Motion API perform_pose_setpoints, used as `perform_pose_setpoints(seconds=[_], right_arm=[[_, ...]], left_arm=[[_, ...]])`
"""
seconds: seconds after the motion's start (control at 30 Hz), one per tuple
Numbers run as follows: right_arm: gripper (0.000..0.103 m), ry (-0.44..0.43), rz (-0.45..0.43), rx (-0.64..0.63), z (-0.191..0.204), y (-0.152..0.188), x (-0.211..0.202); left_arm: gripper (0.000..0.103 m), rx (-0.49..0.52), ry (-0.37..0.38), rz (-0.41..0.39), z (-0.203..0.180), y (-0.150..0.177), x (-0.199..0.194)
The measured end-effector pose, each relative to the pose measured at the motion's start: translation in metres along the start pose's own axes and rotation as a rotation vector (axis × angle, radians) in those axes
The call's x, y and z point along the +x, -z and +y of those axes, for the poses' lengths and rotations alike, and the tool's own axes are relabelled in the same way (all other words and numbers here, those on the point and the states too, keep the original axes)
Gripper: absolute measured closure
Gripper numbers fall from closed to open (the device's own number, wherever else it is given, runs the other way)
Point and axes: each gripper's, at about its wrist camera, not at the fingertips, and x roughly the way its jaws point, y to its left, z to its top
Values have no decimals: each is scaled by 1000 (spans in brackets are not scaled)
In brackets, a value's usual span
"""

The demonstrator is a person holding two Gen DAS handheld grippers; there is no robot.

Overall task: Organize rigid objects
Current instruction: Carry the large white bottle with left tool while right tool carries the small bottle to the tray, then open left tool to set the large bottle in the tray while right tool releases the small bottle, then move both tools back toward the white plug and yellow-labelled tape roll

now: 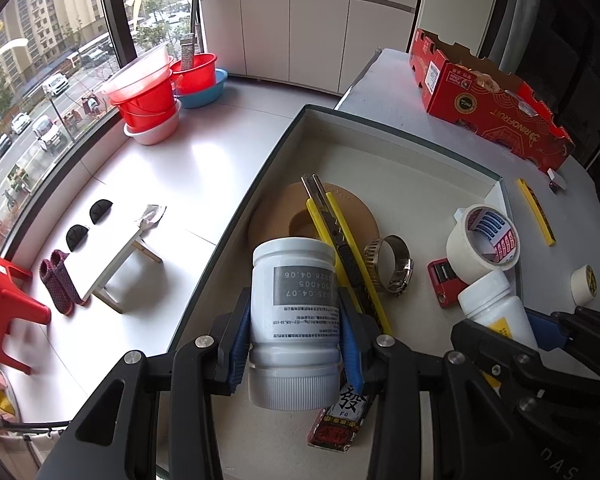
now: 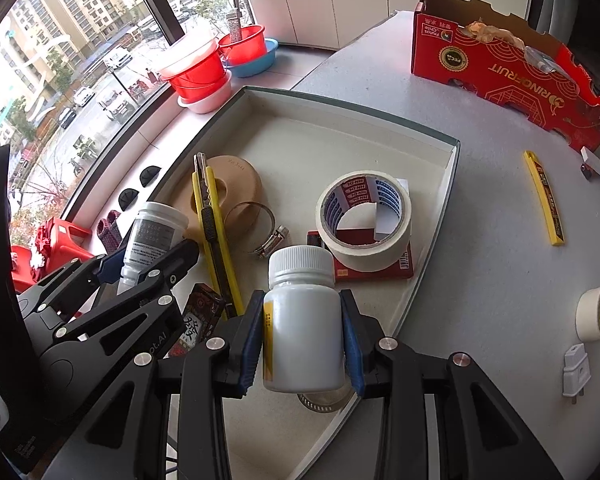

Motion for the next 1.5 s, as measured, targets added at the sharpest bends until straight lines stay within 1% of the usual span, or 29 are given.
perform_pose_setpoints(seconds=[0.47, 0.53, 0.6, 0.63, 0.67, 0.7, 0.77, 0.8, 0.9, 0.93, 0.97, 1.0, 1.03, 1.07, 1.1, 1.17, 1.23, 1.37, 1.43, 1.5], right_arm=[[66, 30, 9, -23, 0, 1, 6], [66, 37, 7, -30, 1, 2, 6], [66, 54, 2, -40, 2, 2, 4], [66, 59, -2, -42, 2, 3, 3], [65, 62, -4, -43, 1, 3, 2], [64, 71, -5, -43, 1, 3, 1], [46, 91, -20, -35, -3, 3, -2], [46, 70, -27, -31, -5, 4, -5], [44, 78, -34, -33, -6, 6, -11], [38, 95, -36, -35, -6, 8, -13], [26, 108, -45, -32, -7, 9, -16], [21, 110, -60, -26, -9, 10, -20], [15, 105, -69, -20, -11, 11, -23], [9, 101, -71, -13, -12, 12, -26], [7, 98, -75, -6, -13, 12, -29], [1, 83, -85, -7, -13, 13, -35], [1, 76, -90, -18, -9, 15, -39], [1, 45, -122, -18, -4, 22, -50], [1, 33, -124, -20, -2, 25, -52], [1, 31, -125, -24, 0, 28, -53]], left_arm=[[61, 4, -3, 22, -3, 4, 7], [53, 6, -2, 23, -3, 6, 8], [38, 3, -18, 17, -2, 7, 8], [34, 0, -18, 15, -1, 7, 8], [28, -5, -16, 12, 1, 7, 8], [24, -9, -17, 10, 2, 8, 8], [24, -20, -6, 10, 6, 8, 7], [22, -23, 3, 18, 6, 8, 7], [16, -10, 7, 24, 5, 10, 6], [15, -6, 2, 24, 4, 11, 5], [15, -7, 2, 26, 5, 12, 4], [12, -13, 12, 28, 6, 13, 3], [11, -22, 26, 30, 8, 14, 2], [7, -27, 26, 31, 8, 15, 0], [2, -31, 28, 28, 9, 16, -2], [0, -45, 34, 30, 10, 18, -5], [0, -42, 18, 20, 9, 20, -9], [0, -77, 10, -36, 14, 26, -26], [0, -92, 23, -36, 18, 30, -32], [0, -99, 19, -25, 21, 35, -34]])
